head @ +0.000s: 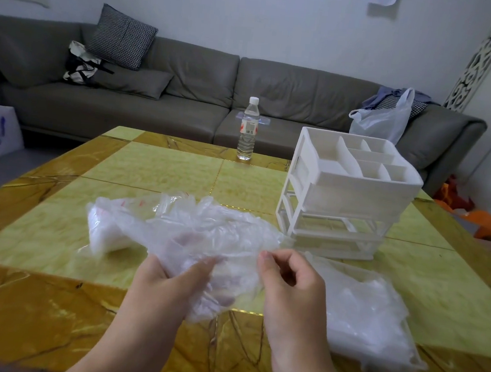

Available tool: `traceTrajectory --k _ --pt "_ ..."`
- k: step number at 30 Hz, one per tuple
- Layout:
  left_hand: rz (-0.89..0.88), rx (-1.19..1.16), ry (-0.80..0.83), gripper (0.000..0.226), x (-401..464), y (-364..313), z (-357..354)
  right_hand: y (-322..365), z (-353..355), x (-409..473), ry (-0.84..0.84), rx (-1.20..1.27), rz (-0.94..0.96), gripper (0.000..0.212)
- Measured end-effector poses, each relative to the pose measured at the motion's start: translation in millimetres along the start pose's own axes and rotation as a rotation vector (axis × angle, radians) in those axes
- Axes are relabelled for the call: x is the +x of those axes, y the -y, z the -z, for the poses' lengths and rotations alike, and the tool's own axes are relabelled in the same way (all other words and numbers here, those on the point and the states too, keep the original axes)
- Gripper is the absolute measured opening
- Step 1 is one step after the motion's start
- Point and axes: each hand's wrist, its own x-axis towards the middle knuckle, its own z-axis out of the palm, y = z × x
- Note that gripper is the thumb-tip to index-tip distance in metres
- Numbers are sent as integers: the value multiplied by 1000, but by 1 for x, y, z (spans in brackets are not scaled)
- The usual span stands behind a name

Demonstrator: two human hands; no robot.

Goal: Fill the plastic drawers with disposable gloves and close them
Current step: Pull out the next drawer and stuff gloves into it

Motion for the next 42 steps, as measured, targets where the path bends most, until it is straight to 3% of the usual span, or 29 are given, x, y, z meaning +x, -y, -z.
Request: traceTrajectory --k 2,6,8,10,13,17,20,22,25,27,31,36,40,42 --pt "-39 15 -36 26 0 0 1 2 -1 -1 -3 54 -86 22" --pt "-137 81 -129 24 2 -3 3 11 -1 -5 264 365 -484 66" --pt "-219 178 -155 15 2 -3 4 16 -2 -11 440 441 -571 52" --pt "-276 293 -178 17 -1 -1 3 19 -4 -16 486 445 -551 36" --pt "-312 453 -197 20 -3 4 3 17 -5 -13 339 442 -403 14" --pt "-321 302 -66 15 -4 1 0 17 6 0 208 267 -174 11" --pt "-109 -64 -10 26 3 -6 7 22 18 8 283 169 -96 14" --pt "-27 -138 37 27 8 -9 10 25 28 14 322 125 -74 20" --pt "-70 -58 30 27 6 -9 3 27 38 19 332 157 -121 18" --pt "-109 -14 -48 30 5 -2 -4 30 40 18 312 335 -274 14" --pt "-341 208 -132 30 2 15 -33 28 51 14 338 580 -481 24" --pt "-501 347 -39 20 -12 30 -60 13 76 32 62 349 -273 14" --pt "-327 211 103 49 -20 41 -73 3 135 79 -33 -113 -50 14" --pt "-322 270 119 53 -12 45 -71 -7 161 95 -52 -357 -24 14"
